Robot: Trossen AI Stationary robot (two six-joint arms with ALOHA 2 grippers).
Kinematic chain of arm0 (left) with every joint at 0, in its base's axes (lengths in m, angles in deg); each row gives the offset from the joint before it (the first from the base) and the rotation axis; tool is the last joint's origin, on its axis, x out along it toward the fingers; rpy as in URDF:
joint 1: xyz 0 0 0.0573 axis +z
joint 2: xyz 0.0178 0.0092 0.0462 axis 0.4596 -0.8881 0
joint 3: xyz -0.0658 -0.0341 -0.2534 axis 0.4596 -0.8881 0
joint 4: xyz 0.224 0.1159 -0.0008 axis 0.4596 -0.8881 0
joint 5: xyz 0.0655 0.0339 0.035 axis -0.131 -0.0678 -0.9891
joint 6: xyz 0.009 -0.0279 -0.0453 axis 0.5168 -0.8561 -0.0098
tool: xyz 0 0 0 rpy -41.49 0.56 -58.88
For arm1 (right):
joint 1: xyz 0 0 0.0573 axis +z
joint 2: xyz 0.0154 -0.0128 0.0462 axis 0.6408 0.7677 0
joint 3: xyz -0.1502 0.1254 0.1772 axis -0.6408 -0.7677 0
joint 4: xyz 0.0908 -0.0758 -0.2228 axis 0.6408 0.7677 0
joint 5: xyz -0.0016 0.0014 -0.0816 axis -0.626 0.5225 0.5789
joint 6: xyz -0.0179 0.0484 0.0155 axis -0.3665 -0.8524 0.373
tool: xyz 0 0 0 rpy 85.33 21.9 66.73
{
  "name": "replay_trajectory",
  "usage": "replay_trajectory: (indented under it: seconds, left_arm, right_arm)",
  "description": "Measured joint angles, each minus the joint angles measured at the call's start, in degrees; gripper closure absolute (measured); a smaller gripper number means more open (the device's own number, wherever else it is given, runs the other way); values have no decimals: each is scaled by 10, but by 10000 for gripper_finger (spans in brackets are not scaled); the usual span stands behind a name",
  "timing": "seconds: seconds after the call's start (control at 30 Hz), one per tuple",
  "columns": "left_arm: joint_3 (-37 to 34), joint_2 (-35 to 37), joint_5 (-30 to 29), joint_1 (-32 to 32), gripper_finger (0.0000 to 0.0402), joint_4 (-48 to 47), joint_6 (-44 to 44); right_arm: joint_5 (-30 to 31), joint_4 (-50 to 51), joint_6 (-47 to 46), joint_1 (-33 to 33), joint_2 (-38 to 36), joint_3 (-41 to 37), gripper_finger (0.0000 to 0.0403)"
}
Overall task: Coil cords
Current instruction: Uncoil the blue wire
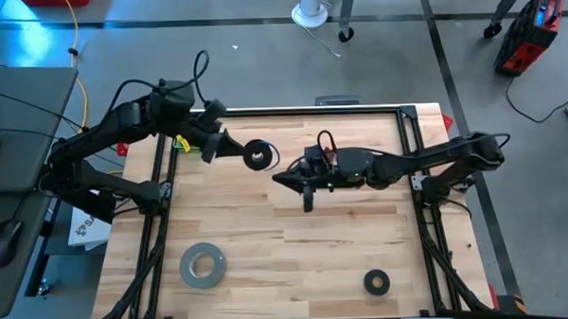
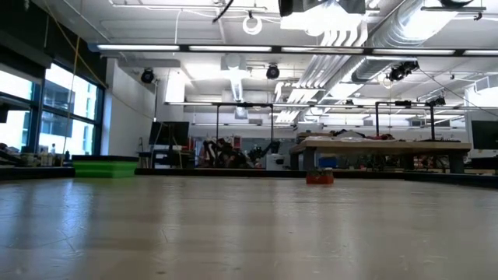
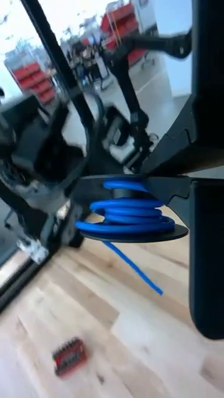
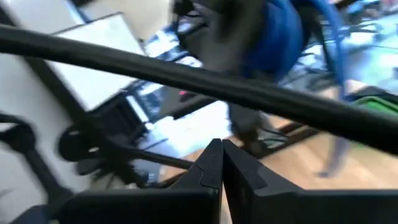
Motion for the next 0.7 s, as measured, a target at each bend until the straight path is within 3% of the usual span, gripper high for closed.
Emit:
replay_trajectory:
  seconds: [0.17,0.33,0.53,0.7]
  left_arm:
    - [0,0,5,0,401,-3,-15]
    - [0,0,33,-5,401,-18,-25]
    - [-2,-8,83,-28,401,-32,-38]
    - [-2,-30,114,-48,401,11,-59]
  right_arm:
    - [9,12,-5,-11,17,16,402]
    - [61,34,2,-11,21,37,403]
    - [67,65,58,-21,21,80,403]
    - [47,70,59,-37,22,85,403]
